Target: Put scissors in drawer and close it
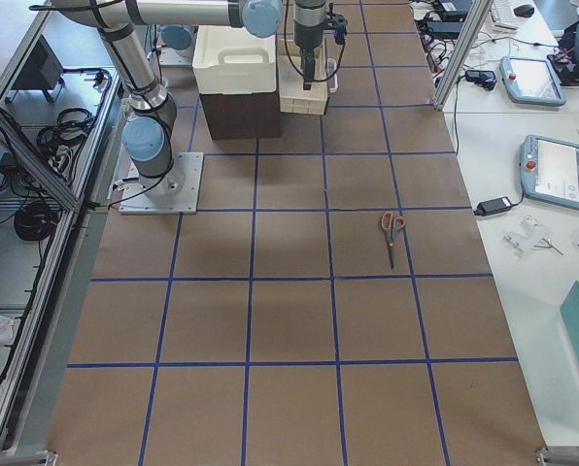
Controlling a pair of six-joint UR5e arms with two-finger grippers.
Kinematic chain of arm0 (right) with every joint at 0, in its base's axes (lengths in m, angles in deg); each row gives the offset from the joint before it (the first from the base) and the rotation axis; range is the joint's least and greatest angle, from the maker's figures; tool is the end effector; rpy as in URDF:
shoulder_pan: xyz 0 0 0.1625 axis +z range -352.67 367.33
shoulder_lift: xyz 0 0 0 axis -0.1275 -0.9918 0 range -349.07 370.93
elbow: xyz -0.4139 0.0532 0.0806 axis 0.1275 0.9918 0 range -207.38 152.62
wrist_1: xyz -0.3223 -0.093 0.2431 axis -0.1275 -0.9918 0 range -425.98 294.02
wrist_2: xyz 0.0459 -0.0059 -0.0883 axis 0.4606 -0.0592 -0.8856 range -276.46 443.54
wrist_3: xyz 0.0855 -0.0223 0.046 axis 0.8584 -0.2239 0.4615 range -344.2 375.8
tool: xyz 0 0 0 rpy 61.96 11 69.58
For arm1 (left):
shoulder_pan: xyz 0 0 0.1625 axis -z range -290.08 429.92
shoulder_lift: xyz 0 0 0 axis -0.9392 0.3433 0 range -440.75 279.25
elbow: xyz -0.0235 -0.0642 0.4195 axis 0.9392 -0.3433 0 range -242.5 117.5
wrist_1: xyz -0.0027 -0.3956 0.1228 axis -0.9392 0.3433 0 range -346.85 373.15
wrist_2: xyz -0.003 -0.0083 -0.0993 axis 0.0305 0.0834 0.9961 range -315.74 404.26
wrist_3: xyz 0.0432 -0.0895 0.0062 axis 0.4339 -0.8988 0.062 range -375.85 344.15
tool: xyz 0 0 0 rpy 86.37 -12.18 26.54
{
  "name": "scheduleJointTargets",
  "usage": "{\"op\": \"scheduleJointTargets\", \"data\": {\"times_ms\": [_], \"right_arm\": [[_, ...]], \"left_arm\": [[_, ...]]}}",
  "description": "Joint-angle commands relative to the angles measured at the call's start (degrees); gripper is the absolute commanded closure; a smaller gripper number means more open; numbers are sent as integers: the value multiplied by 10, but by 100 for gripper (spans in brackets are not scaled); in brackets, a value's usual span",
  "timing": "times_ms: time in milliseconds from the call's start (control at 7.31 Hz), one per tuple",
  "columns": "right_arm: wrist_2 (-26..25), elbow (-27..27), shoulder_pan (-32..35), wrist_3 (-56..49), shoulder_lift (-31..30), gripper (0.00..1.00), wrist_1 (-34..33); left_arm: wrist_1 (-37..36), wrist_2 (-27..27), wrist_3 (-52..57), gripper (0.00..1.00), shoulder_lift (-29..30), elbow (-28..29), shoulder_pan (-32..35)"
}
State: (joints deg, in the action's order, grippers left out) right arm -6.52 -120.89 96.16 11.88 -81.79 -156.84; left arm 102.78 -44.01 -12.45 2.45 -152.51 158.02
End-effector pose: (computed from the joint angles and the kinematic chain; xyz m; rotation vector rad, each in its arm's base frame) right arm 0.1236 -0.4744 0.4821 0.0755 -3.1397 0.0018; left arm -0.1212 -0.4546 0.5446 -0.0438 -3.1108 0.1969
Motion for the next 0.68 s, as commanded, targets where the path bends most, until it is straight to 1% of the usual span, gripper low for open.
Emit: {"op": "scheduleJointTargets", "data": {"times_ms": [0, 137, 410, 547], "right_arm": [[1, 2, -9, -45, 1, 0, -3], [0, 2, -19, -131, 2, 0, -6], [5, 1, -78, -307, 7, 0, -6], [-2, 1, -93, -400, 34, 0, -26]], "left_arm": [[0, -1, 0, 0, -1, 0, 0], [0, 0, 0, 0, -1, 0, 0], [0, -1, -1, 0, -5, 1, 0], [0, -1, 0, 0, -8, 1, 0]]}}
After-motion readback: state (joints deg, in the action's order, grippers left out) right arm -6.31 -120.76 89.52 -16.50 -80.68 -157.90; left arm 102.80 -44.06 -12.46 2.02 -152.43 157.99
